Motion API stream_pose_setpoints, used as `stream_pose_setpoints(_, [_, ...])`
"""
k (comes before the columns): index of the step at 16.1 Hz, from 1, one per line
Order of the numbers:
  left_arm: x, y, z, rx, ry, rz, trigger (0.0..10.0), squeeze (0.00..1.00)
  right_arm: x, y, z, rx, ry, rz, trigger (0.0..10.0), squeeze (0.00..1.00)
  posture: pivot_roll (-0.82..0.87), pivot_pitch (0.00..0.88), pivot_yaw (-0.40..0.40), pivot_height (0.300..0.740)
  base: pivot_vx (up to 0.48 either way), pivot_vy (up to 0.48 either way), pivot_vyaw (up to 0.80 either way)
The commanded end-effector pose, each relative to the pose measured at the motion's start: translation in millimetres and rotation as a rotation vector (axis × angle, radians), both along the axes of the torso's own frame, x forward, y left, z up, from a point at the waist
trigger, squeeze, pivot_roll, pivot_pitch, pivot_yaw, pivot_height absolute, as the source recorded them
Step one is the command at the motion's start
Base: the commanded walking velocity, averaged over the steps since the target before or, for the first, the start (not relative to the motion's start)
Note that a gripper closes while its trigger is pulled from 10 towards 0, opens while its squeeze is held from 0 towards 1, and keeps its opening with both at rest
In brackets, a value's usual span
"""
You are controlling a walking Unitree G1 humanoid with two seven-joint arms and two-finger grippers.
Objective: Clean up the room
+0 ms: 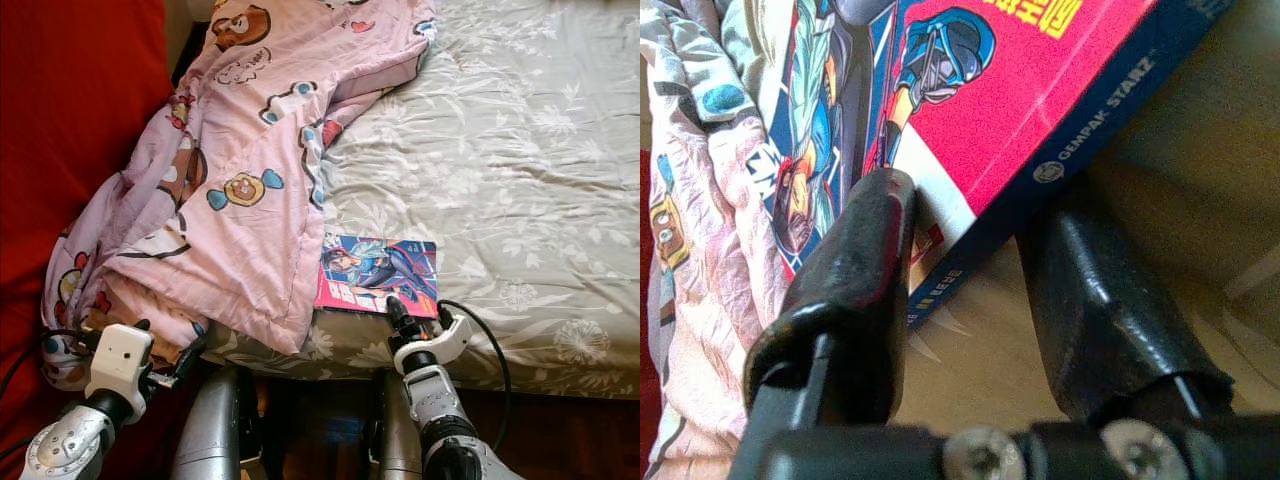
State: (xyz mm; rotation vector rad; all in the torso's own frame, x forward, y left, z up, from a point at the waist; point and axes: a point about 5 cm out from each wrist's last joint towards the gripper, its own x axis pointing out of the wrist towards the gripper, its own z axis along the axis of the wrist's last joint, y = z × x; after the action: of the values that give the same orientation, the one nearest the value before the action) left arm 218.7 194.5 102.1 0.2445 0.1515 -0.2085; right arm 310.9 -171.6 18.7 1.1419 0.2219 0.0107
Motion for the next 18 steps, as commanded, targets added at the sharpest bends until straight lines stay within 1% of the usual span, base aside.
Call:
stream_pose_setpoints(1, [-3.1, 0.9, -10, 0.004, 0.034, 0.007, 10.0, 0.0, -6.3, 2.1, -7, 0.022, 0.021, -0.006, 0.0, 0.0, 0.2, 0.3, 0.074, 0.582, 0.0, 0.0, 0.0])
stream_pose_setpoints(4, [2.0, 1.0, -11, 0.005, 0.03, 0.013, 10.0, 0.0, -3.2, -2.0, -3, 0.013, 0.002, -0.02, 0.0, 0.0, 0.19, 0.283, 0.069, 0.582, 0.0, 0.0, 0.0])
stream_pose_setpoints(6, [8.9, 3.9, -12, -0.003, 0.019, 0.04, 10.0, 0.0, 1.5, -5.7, 3, -0.009, -0.034, -0.032, 0.0, 0.0, 0.18, 0.255, 0.064, 0.582, 0.0, 0.0, 0.0])
stream_pose_setpoints(7, [15.0, 5.4, -12, -0.019, 0.009, 0.068, 10.0, 0.0, 4.6, -7.7, 8, -0.027, -0.061, -0.035, 0.0, 0.0, 0.17, 0.239, 0.061, 0.582, 0.0, 0.0, 0.0])
stream_pose_setpoints(8, [21.6, 6.9, -13, -0.035, -0.003, 0.093, 10.0, 0.0, 7.5, -10.5, 13, -0.093, -0.094, -0.032, 0.0, 0.0, 0.16, 0.223, 0.055, 0.582, 0.0, 0.0, 0.0])
stream_pose_setpoints(9, [29.4, 9.2, -12, -0.055, -0.019, 0.122, 10.0, 0.0, 13.0, -12.5, 25, -0.125, -0.176, -0.023, 0.0, 0.0, 0.14, 0.184, 0.051, 0.582, 0.0, 0.0, 0.0])
stream_pose_setpoints(10, [37.5, 11.1, -12, -0.077, -0.032, 0.146, 10.0, 0.0, 17.5, -15.8, 37, -0.207, -0.25, -0.02, 0.0, 0.0, 0.13, 0.164, 0.047, 0.582, 0.0, 0.0, 0.0])
stream_pose_setpoints(11, [41.3, 11.3, -12, -0.085, -0.037, 0.152, 10.0, 0.0, 19.2, -17.8, 43, -0.233, -0.279, -0.033, 0.0, 0.0, 0.11, 0.135, 0.043, 0.582, 0.0, 0.0, 0.0])
stream_pose_setpoints(13, [53.6, 11.8, -13, -0.115, -0.053, 0.181, 10.0, 0.0, 18.6, -23.4, 61, -0.302, -0.372, -0.067, 0.0, 0.0, 0.08, 0.069, 0.033, 0.582, 0.0, 0.0, 0.0])
stream_pose_setpoints(14, [61.1, 16.5, -17, -0.156, -0.055, 0.242, 10.0, 0.0, 12.5, -27.2, 65, -0.451, -0.369, -0.082, 0.4, 0.0, 0.05, 0.014, 0.023, 0.582, 0.0, 0.0, 0.0])
stream_pose_setpoints(15, [63.0, 19.3, -20, -0.174, -0.052, 0.272, 10.0, 0.0, 9.1, -28.9, 65, -0.526, -0.358, -0.1, 0.4, 0.0, 0.05, 0.007, 0.021, 0.582, 0.0, 0.0, 0.0])
stream_pose_setpoints(16, [63.3, 21.7, -25, -0.196, -0.038, 0.294, 10.0, 0.0, 2.3, -29.6, 62, -0.544, -0.34, -0.114, 10.0, 0.0, 0.03, 0.0, 0.016, 0.582, 0.0, 0.0, 0.0])
stream_pose_setpoints(17, [63.2, 22.2, -32, -0.214, -0.012, 0.302, 10.0, 0.0, -3.9, -31.2, 55, -0.59, -0.314, -0.108, 10.0, 0.0, 0.03, 0.0, 0.014, 0.582, 0.0, 0.0, 0.0])
stream_pose_setpoints(18, [57.8, 24.2, -49, -0.254, 0.052, 0.325, 10.0, 0.0, -20.5, -39.2, 31, -0.697, -0.184, -0.111, 10.0, 0.0, 0.01, 0.0, 0.009, 0.582, 0.0, 0.0, 0.0])
